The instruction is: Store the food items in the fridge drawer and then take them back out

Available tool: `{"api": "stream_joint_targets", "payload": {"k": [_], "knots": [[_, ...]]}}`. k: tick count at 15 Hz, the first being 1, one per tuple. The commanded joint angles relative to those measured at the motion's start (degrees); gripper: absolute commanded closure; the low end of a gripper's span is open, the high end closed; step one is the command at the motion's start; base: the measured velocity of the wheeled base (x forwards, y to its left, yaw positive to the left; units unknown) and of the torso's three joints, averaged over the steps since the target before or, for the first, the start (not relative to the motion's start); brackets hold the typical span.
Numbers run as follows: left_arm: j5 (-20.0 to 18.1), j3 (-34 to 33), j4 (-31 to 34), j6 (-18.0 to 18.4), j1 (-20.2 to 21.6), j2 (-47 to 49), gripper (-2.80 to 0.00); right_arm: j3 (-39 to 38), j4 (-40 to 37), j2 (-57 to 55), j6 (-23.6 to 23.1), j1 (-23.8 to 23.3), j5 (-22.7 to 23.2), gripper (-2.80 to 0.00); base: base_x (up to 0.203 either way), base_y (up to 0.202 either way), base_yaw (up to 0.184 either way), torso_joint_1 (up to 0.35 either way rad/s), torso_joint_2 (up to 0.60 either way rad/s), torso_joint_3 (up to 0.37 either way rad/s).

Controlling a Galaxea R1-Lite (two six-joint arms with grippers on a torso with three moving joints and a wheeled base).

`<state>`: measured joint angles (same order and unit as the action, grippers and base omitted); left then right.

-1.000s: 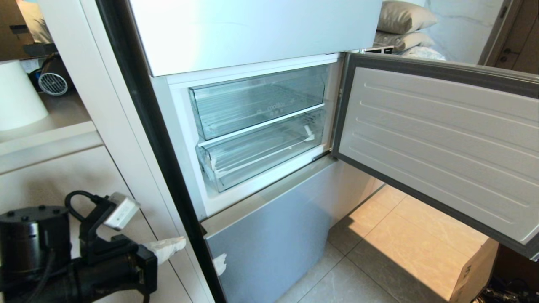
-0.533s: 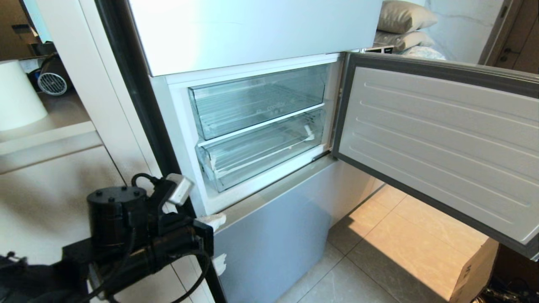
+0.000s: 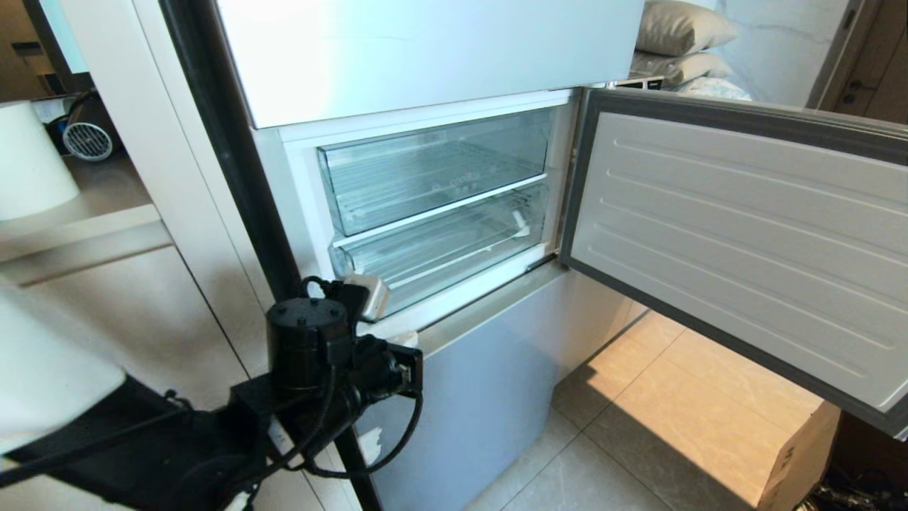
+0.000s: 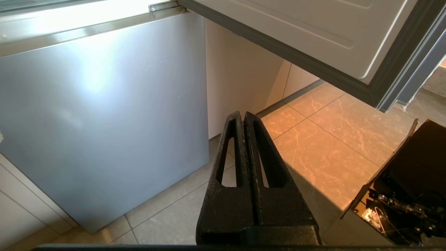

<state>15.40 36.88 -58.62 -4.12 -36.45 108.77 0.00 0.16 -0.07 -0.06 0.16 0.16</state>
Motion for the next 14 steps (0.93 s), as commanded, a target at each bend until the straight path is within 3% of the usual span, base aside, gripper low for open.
{"api": "stream_joint_targets", "payload": {"k": [1, 6, 10, 14], "knots": [[5.78, 3.86, -4.46, 0.06, -0.57, 7.38, 0.0, 0.0, 0.02, -0.01, -0.03, 0.02, 0.02, 0.0, 0.0, 0.0, 0.0, 0.0, 0.0, 0.0], [15.83, 10.9, -6.59, 0.12, -0.64, 13.61, 0.0, 0.0, 0.02, -0.01, -0.03, 0.02, 0.02, 0.0, 0.0, 0.0, 0.0, 0.0, 0.0, 0.0], [19.0, 14.36, -6.44, 0.19, 0.24, 16.1, 0.0, 0.0, 0.02, -0.01, 0.15, 0.02, 0.02, 0.0, 0.0, 0.0, 0.0, 0.0, 0.0, 0.0], [19.14, 17.56, -6.43, 0.42, 3.52, 17.74, 0.0, 0.0, 0.02, -0.01, 0.15, 0.02, 0.02, 0.0, 0.0, 0.0, 0.0, 0.0, 0.0, 0.0]]}}
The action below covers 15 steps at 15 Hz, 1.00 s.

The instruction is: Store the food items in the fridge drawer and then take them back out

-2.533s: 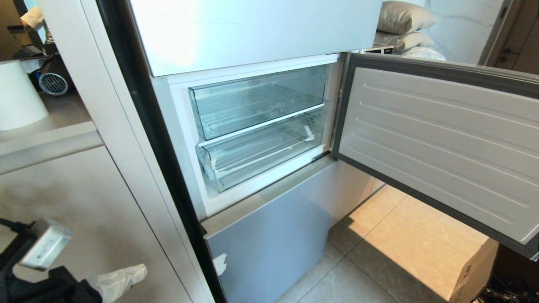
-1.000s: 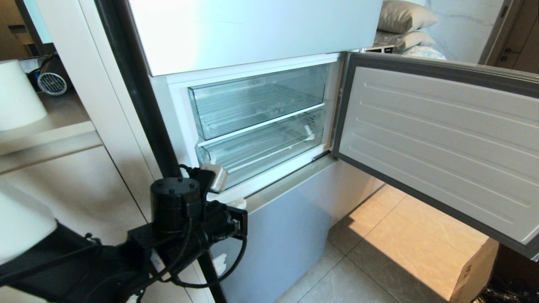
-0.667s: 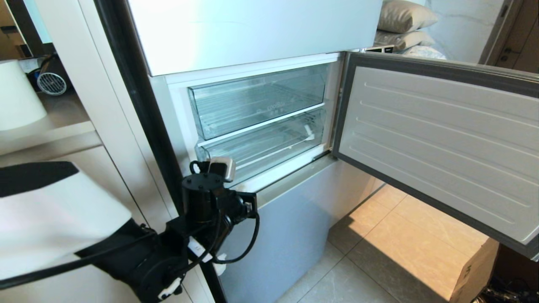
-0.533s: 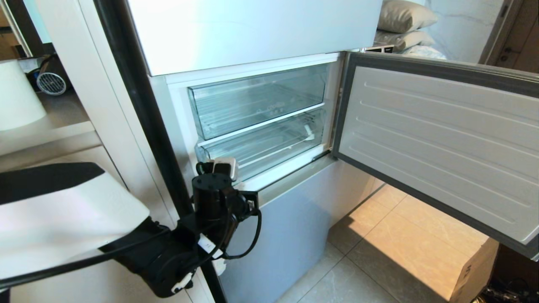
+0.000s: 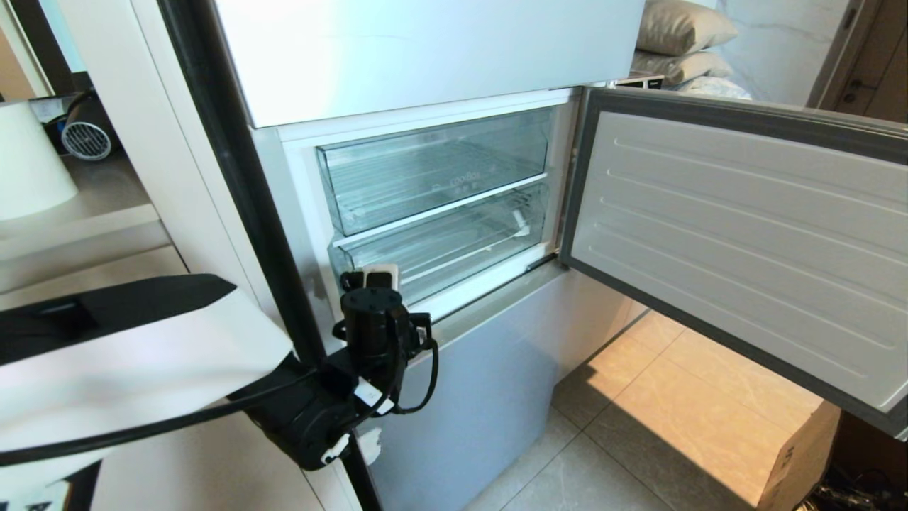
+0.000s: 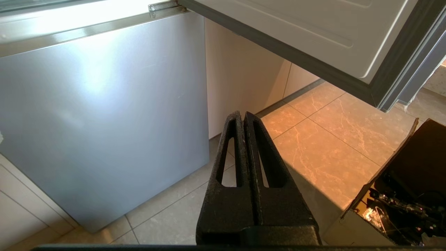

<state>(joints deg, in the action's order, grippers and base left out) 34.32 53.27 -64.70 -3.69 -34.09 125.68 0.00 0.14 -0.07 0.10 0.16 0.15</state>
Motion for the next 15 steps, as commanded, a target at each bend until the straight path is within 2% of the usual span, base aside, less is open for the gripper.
{"api": "stream_joint_targets", "payload": {"k": [1, 9, 13, 15], "knots": [[0.22, 1.43, -0.34, 0.0, 1.55, 0.83, 0.0, 0.0, 0.04, -0.01, -0.01, 0.02, 0.02, 0.0, 0.0, 0.0, 0.0, 0.0, 0.0, 0.0], [0.31, 6.39, 0.01, 0.18, 5.69, 3.02, 0.0, 0.0, 0.04, -0.01, 0.17, -0.07, -0.04, 0.0, 0.0, 0.0, 0.0, 0.0, 0.0, 0.0], [0.27, 3.71, -0.48, 0.43, 4.85, 1.31, 0.0, 0.0, 0.04, -0.01, 0.17, -0.07, 0.02, 0.0, 0.0, 0.0, 0.0, 0.0, 0.0, 0.0], [0.22, -0.57, -0.53, 0.38, 2.61, -5.07, 0.0, 0.0, 0.04, -0.01, 0.17, -0.07, -0.02, 0.0, 0.0, 0.0, 0.0, 0.0, 0.0, 0.0]]}}
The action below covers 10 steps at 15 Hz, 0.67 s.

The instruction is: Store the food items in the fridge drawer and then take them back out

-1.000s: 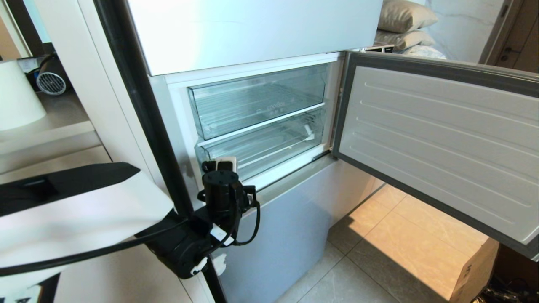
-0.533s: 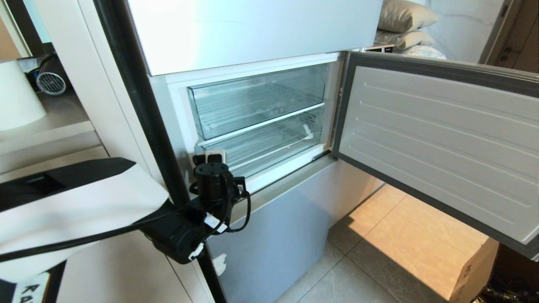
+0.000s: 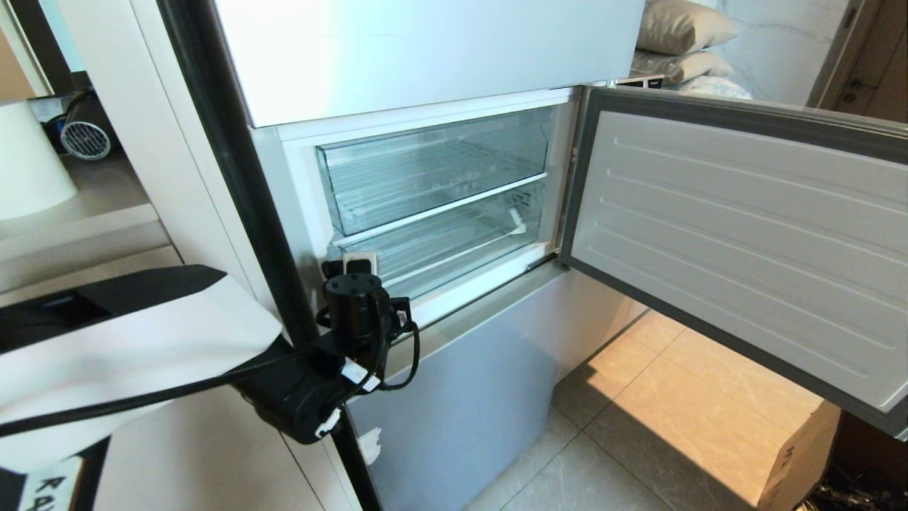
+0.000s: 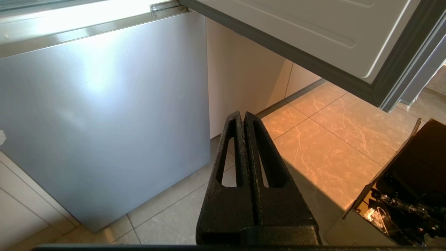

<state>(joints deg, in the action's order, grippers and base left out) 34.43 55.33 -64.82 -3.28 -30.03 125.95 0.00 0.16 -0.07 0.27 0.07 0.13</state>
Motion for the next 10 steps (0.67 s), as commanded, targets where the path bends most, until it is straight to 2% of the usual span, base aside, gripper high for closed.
{"api": "stream_joint_targets", "payload": {"k": [1, 6, 8, 10], "knots": [[0.08, -4.83, -0.4, -0.05, -2.16, -8.65, 0.0, 0.0, 0.02, -0.01, 0.0, 0.01, -0.03, 0.0, 0.0, 0.0, 0.0, 0.0, 0.0, 0.0], [-0.47, -17.02, -0.15, 0.23, -3.19, -32.35, 0.0, 0.0, 0.02, -0.01, -0.09, 0.01, 0.05, 0.0, 0.0, 0.0, 0.0, 0.0, 0.0, 0.0], [-1.2, -22.78, 0.3, 0.89, -3.14, -45.3, 0.0, 0.0, 0.02, -0.01, -0.09, 0.01, 0.05, 0.0, 0.0, 0.0, 0.0, 0.0, 0.0, 0.0], [-1.56, -27.86, 3.72, 1.43, -2.12, -60.04, 0.0, 0.0, 0.02, -0.01, -0.09, -0.05, 0.05, 0.0, 0.0, 0.0, 0.0, 0.0, 0.0, 0.0]]}}
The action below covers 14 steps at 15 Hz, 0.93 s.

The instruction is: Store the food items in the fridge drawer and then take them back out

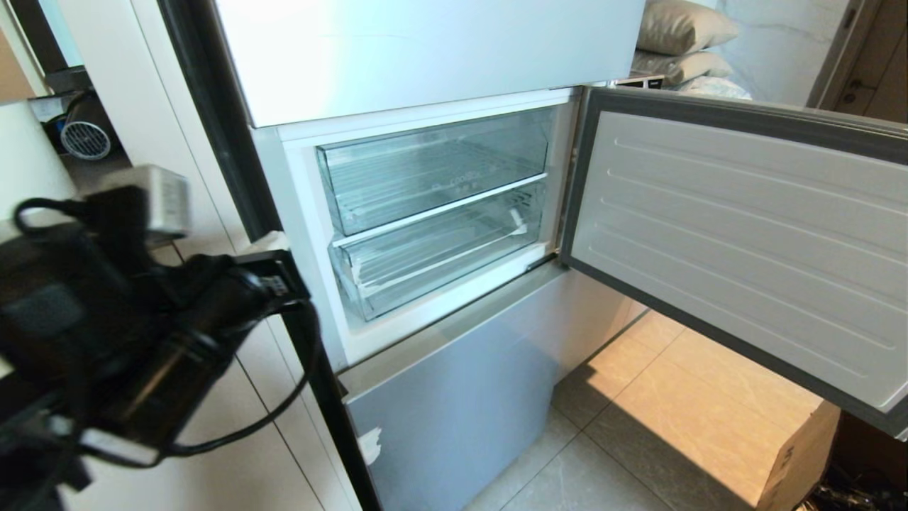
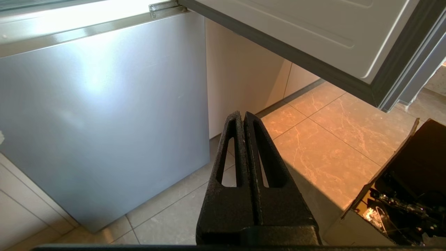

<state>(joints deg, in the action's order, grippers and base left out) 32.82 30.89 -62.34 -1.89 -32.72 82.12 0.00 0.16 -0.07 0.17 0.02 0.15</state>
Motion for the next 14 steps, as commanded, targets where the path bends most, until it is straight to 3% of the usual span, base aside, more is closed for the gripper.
{"api": "stream_joint_targets", "payload": {"k": [1, 3, 5, 7, 8, 9, 10, 11, 12, 14], "knots": [[-0.1, -5.19, 5.21, 0.26, 2.03, -24.74, 0.0, 0.0, 0.02, -0.01, 0.01, 0.02, 0.03, 0.0, 0.0, 0.0, 0.0, 0.0, 0.0, 0.0], [-0.76, -7.68, 15.73, 0.55, 9.42, -40.15, 0.0, 0.0, 0.02, -0.01, -0.08, -0.02, 0.03, 0.0, 0.0, 0.0, 0.0, 0.0, 0.0, 0.0], [-3.17, -11.76, 28.99, 1.02, 23.88, -54.51, 0.0, 0.09, -0.07, -0.01, -0.08, -0.02, 0.03, 0.0, 0.0, 0.0, 0.0, 0.0, 0.0, 0.0], [-7.59, -20.18, 37.86, 2.15, 32.48, -63.15, 0.0, 0.09, 0.02, -0.01, -0.17, 0.06, 0.0, 0.0, 0.0, 0.0, 0.0, 0.0, 0.0, 0.0], [-11.94, -26.31, 42.82, 2.3, 34.04, -64.98, 0.0, 0.09, 0.02, -0.01, -0.17, 0.06, 0.03, 0.0, 0.0, 0.0, 0.0, 0.0, 0.0, 0.0], [-19.64, -29.78, 48.31, 1.81, 34.89, -65.35, 0.0, 0.09, 0.02, -0.01, -0.17, 0.06, 0.03, 0.0, 0.0, 0.0, 0.0, 0.0, 0.0, 0.0], [-29.86, -31.14, 52.97, 1.19, 35.37, -65.57, 0.0, 0.01, 0.02, -0.01, -0.36, 0.06, -0.05, 0.0, 0.0, 0.0, 0.0, 0.0, 0.0, 0.0], [-36.07, -31.02, 55.61, 0.4, 34.51, -65.82, 0.0, 0.0, 0.02, -0.01, -0.33, 0.06, -0.06, 0.0, 0.0, 0.0, 0.0, 0.0, 0.0, 0.0], [-37.58, -30.84, 57.51, -0.11, 33.12, -65.95, 0.0, 0.0, 0.02, 0.0, -0.26, 0.06, -0.06, 0.0, 0.0, 0.0, 0.0, 0.0, 0.0, 0.0], [-33.79, -30.6, 60.46, 3.96, 31.54, -66.05, 0.0, 0.0, 0.02, -0.01, -0.35, 0.06, -0.01, 0.0, 0.0, 0.0, 0.0, 0.0, 0.0, 0.0]]}}
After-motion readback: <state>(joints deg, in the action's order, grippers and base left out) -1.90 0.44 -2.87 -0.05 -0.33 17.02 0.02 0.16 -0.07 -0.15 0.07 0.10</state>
